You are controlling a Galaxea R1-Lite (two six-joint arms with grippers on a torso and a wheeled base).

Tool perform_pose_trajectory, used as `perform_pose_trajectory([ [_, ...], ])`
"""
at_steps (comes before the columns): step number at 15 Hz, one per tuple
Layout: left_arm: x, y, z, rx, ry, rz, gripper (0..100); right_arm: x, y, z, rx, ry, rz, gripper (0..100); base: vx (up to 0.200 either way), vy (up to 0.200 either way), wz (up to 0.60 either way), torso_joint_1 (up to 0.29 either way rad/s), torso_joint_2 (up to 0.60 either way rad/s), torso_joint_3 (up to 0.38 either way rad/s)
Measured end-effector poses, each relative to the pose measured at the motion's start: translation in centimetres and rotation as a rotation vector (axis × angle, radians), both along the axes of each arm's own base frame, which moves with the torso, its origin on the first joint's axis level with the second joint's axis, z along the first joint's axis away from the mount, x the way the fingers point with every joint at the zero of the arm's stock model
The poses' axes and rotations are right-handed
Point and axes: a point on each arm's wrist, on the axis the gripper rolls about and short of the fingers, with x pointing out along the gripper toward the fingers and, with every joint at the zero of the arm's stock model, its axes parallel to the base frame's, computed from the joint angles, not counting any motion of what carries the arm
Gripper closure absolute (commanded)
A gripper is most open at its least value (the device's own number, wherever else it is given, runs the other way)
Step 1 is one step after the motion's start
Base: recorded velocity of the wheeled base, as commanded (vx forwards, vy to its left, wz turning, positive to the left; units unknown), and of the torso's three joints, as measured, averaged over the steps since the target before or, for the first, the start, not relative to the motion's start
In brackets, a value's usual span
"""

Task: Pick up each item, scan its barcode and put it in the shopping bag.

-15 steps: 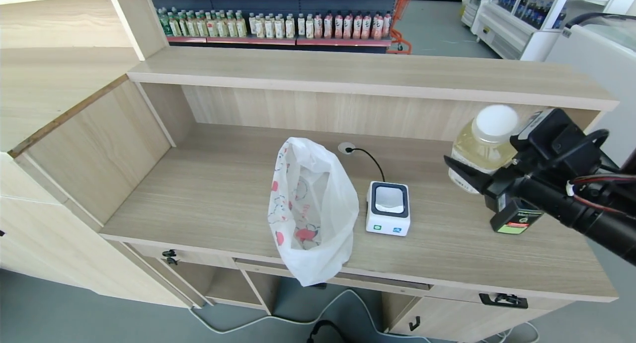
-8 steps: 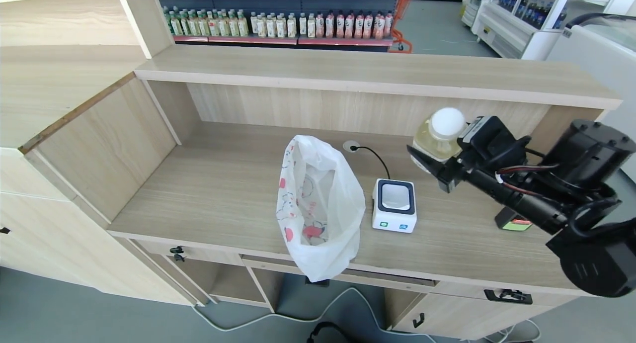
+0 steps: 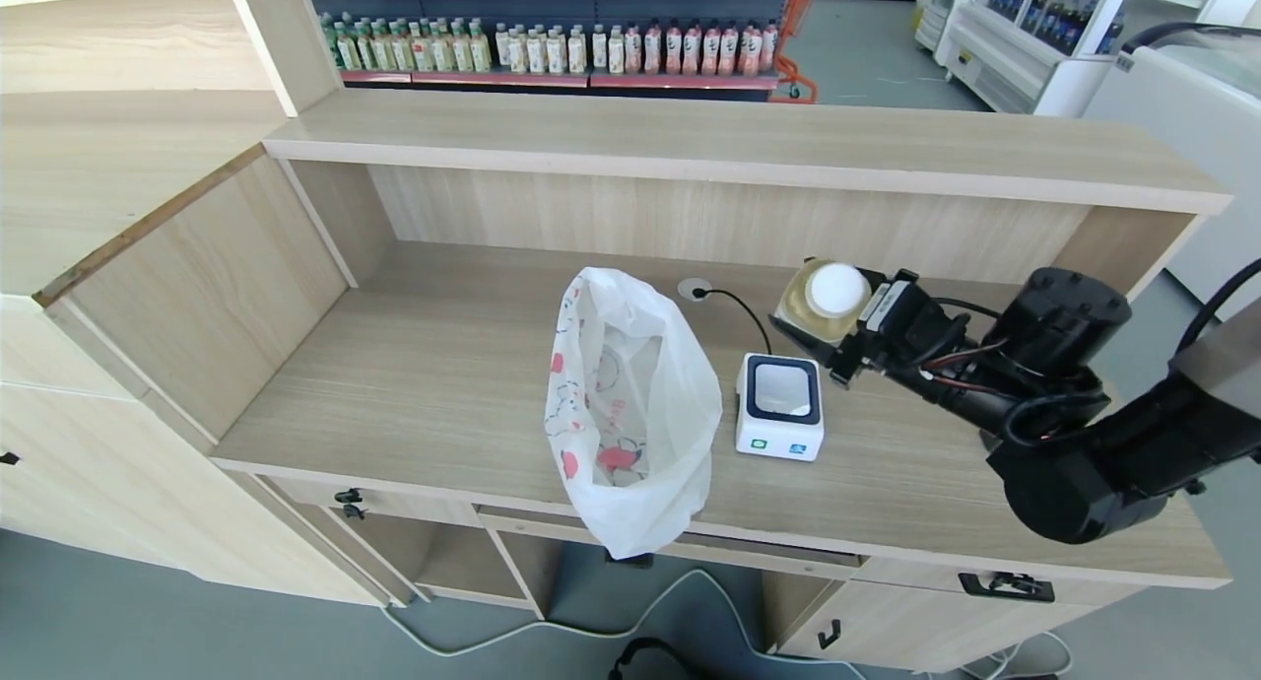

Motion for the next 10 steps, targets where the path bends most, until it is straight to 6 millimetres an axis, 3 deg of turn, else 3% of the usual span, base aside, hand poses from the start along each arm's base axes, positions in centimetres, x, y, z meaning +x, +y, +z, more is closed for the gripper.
perform_pose_trajectory([
  [4,0.0,0.0,0.0,0.0,0.0,0.0,0,1.8,-0.3,-1.7,-0.011,-0.003,0.027,100,0.0,0.0,0.0,0.0,0.0,0.0],
  [10,0.0,0.0,0.0,0.0,0.0,0.0,0,3.6,0.4,-2.8,-0.006,0.003,0.042,100,0.0,0.0,0.0,0.0,0.0,0.0],
])
